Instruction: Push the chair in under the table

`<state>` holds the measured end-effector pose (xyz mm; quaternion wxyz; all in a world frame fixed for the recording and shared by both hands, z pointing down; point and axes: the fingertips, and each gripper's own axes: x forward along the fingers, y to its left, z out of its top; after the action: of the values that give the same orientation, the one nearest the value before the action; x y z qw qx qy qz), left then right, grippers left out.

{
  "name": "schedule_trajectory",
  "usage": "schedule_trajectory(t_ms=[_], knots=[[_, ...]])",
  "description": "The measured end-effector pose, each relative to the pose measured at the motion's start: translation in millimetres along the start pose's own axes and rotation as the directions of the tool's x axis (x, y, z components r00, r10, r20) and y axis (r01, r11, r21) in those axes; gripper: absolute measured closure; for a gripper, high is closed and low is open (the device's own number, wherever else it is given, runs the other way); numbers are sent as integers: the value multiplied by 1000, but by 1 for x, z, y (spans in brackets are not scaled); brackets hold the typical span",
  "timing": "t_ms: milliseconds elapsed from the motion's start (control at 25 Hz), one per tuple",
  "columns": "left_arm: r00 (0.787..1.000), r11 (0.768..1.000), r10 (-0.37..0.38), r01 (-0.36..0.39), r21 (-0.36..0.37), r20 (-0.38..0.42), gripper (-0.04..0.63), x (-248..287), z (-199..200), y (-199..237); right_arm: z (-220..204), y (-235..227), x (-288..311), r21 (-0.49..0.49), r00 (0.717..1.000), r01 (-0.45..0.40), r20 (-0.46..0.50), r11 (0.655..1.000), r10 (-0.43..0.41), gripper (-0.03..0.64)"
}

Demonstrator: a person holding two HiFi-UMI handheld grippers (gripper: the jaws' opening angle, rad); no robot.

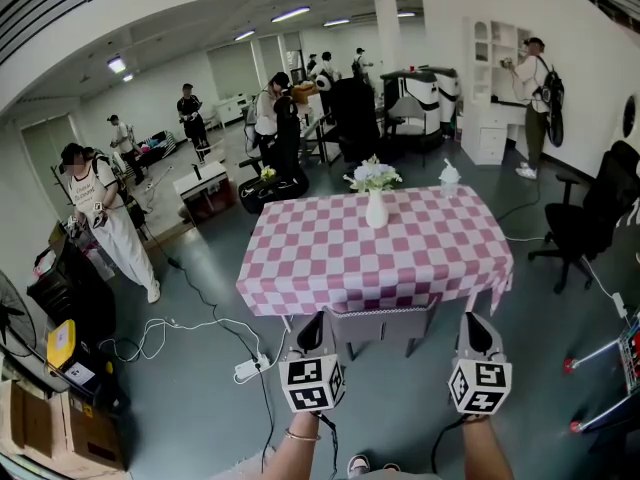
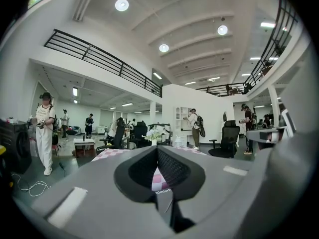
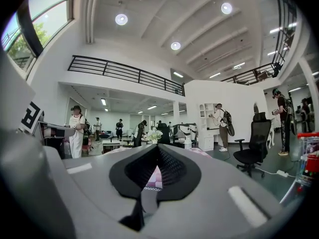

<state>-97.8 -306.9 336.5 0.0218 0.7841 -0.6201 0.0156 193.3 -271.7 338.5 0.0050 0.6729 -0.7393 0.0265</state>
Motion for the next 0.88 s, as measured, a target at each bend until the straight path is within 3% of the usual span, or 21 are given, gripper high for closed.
schedule_trajectory(t_ms=[880], knots=[[999,1000,13,-13,3,-34,594,9,-12,6,-3,-2,10,-1,1000,-16,-17,1000,16,607]])
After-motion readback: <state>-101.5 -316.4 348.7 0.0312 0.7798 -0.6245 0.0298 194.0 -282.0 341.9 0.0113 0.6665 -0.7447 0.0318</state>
